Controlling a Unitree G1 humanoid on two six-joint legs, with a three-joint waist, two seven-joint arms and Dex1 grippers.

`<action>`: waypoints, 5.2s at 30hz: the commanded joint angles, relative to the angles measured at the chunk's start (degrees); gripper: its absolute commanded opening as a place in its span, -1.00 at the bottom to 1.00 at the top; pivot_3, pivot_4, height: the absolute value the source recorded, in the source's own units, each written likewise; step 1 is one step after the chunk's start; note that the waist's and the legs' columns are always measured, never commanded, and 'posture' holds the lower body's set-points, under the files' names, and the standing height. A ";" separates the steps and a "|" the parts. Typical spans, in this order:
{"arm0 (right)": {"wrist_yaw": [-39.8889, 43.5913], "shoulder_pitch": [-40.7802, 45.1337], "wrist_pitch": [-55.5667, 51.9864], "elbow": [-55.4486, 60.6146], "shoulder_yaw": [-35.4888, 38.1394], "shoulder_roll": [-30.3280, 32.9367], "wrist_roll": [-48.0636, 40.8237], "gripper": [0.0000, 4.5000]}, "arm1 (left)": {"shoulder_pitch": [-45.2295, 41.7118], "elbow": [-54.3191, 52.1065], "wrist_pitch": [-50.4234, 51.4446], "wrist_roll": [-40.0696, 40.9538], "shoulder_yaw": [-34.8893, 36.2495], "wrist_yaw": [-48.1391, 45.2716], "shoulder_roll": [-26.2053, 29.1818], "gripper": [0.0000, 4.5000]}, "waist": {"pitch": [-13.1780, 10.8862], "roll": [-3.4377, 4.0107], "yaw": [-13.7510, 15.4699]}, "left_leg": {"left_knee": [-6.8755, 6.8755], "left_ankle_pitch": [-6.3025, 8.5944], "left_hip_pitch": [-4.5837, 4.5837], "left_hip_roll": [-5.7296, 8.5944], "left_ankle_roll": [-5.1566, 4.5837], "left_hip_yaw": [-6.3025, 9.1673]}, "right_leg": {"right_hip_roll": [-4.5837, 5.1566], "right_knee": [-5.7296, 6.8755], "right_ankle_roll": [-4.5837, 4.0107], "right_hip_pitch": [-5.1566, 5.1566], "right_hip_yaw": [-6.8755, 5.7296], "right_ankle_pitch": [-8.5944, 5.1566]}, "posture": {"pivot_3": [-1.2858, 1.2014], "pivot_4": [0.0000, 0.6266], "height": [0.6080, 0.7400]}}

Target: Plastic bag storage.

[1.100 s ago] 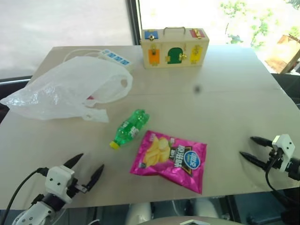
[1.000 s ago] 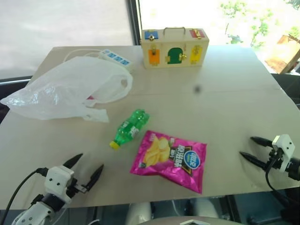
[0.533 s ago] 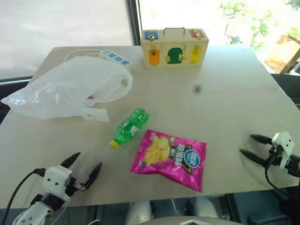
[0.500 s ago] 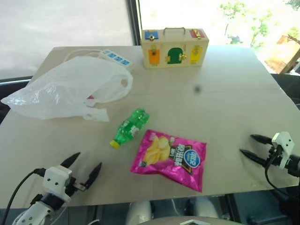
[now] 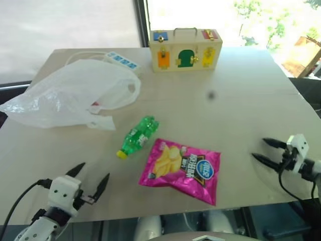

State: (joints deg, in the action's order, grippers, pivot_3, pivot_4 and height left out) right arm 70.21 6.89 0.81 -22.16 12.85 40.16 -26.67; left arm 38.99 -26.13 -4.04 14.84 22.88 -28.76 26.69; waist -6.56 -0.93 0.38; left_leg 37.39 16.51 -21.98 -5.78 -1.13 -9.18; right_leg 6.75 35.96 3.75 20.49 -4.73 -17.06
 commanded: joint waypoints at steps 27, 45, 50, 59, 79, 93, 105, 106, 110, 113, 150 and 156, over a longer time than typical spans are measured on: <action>-6.98 6.30 -20.74 35.71 -5.54 -3.34 -12.10 1.00 | -55.77 5.97 38.60 -30.16 -12.89 27.58 4.63 0.22 | -0.49 -0.43 0.93 | 0.84 -0.05 -0.73 0.08 0.06 0.60 | -0.08 0.55 0.04 0.22 -0.53 0.00 | 0.03 -0.52 1.00; -11.34 10.51 -15.31 31.73 -11.16 -6.25 -1.62 1.00 | -56.38 6.10 36.54 -20.64 -8.12 15.87 6.16 -0.97 | -0.49 -0.44 0.50 | 0.94 -0.06 -0.73 0.09 0.08 0.71 | -0.06 0.77 0.04 0.23 -0.59 -0.01 | 0.03 -0.52 1.00; -12.33 17.62 -5.95 26.13 -20.52 -8.07 12.04 1.00 | -56.12 3.97 39.59 -11.25 -3.49 6.87 8.76 -0.97 | -0.51 -0.43 -0.19 | 0.96 -0.10 -0.73 0.08 0.14 0.71 | -0.07 0.82 0.05 0.31 -0.56 -0.01 | 0.03 -0.52 1.00; -7.85 32.70 5.78 12.26 -30.17 -10.94 23.33 1.00 | -53.01 0.16 45.14 3.24 5.39 -7.48 18.41 -0.97 | -0.57 -0.44 -0.59 | 0.94 -0.13 -0.76 0.09 0.19 0.74 | -0.07 0.81 0.06 0.32 -0.58 -0.02 | 0.03 -0.52 1.00; -23.98 67.47 38.70 -35.15 -51.24 -40.19 53.91 1.00 | -38.45 -8.50 49.11 9.46 17.61 -5.14 17.89 -0.97 | -0.83 -0.03 -2.90 | 0.92 -0.22 -0.76 -0.02 0.34 0.82 | -0.18 0.95 0.04 0.45 -0.69 -0.02 | 0.03 -0.52 1.00; -36.35 73.04 29.21 -51.06 -58.92 -52.97 68.17 1.00 | -35.55 -12.19 49.95 10.35 19.07 -0.24 15.59 -0.97 | -0.81 -0.06 -2.91 | 0.89 -0.28 -0.69 -0.26 0.49 0.81 | -0.40 1.03 0.00 0.46 -0.65 -0.02 | 0.03 -0.52 1.00; -39.79 72.11 29.82 -50.24 -57.38 -54.99 66.81 0.17 | -34.17 -12.82 49.95 10.98 19.14 1.01 15.38 -1.00 | -0.67 -0.24 -2.71 | 0.93 -0.46 -0.53 -0.33 0.76 0.95 | -0.45 1.64 -0.09 0.49 -0.63 0.00 | 0.03 -0.52 1.00; -39.47 72.26 30.05 -50.03 -56.42 -54.76 65.81 0.17 | -34.39 -12.62 49.89 10.99 18.80 1.01 15.51 -1.00 | -0.67 -0.25 -2.70 | 0.92 -0.46 -0.55 -0.34 0.76 0.95 | -0.46 1.66 -0.10 0.53 -0.63 0.00 | 0.03 -0.52 1.00; -31.53 72.69 32.95 -47.30 -48.82 -50.09 56.97 0.17 | -36.82 -11.03 49.16 11.11 15.77 1.42 15.70 -1.00 | -0.65 -0.30 -2.57 | 0.94 -0.46 -0.73 -0.36 0.76 0.96 | -0.48 1.65 -0.10 0.65 -0.64 0.00 | 0.03 -0.52 1.00; -23.94 71.89 33.28 -45.01 -44.21 -47.26 51.40 0.17 | -38.00 -10.17 48.75 11.19 14.18 1.43 15.65 -1.00 | -0.66 -0.38 -2.73 | 0.91 -0.46 -0.85 -0.36 0.76 0.93 | -0.50 1.59 -0.10 0.76 -0.63 0.00 | 0.03 -0.52 1.00; -20.62 54.16 -3.26 6.32 -38.04 -18.50 50.48 0.17 | -72.57 0.52 49.50 26.38 -19.75 4.56 -11.30 -1.00 | -0.66 -0.57 -1.53 | 0.90 -0.47 -0.96 -0.34 0.75 0.66 | -0.57 1.41 -0.08 1.00 -0.40 0.01 | 0.03 -0.52 1.00; -22.66 56.13 2.61 3.50 -35.91 -26.09 44.89 0.17 | -72.70 2.97 47.12 24.10 -21.67 6.24 -15.47 -1.00 | -0.68 -0.55 -1.23 | 0.90 -0.47 -0.97 -0.31 0.75 0.77 | -0.58 1.19 -0.07 0.85 -0.51 0.02 | 0.03 -0.52 1.00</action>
State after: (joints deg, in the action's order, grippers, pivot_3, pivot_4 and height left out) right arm 49.35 59.00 0.55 -23.09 -26.31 16.39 22.15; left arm -34.47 -23.40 43.01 39.37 4.10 -22.59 12.00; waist -7.24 -1.48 -0.86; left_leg 38.27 16.04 -22.96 -6.09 -0.39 -8.38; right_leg 6.15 37.15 3.68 21.35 -5.26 -17.04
